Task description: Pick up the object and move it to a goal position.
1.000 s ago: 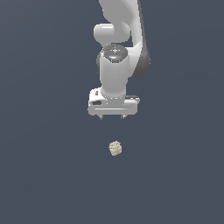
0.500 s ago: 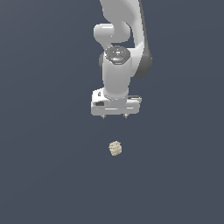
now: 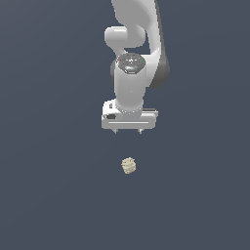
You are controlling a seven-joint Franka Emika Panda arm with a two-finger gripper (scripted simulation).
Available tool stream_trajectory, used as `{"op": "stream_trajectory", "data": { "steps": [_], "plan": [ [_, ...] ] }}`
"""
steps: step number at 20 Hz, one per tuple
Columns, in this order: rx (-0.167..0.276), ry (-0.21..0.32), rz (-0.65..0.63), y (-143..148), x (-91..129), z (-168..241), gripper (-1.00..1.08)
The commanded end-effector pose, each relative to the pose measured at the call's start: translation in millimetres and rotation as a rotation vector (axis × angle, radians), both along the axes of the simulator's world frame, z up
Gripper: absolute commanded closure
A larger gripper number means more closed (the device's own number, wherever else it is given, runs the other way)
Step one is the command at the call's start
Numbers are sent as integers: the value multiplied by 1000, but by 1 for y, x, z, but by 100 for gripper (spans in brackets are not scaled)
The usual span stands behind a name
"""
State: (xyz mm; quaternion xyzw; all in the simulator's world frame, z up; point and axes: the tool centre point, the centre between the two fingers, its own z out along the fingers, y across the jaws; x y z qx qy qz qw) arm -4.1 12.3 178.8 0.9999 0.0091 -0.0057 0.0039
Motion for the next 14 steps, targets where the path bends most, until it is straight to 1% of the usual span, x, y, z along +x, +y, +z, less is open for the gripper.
{"op": "stream_trajectory", "data": {
  "steps": [1,7,14],
  "plan": [
    [1,0,-28,0,2,-2,-92],
    [4,0,-131,0,11,-8,-92],
    [7,-1,-309,0,26,-20,-92]
  ]
}}
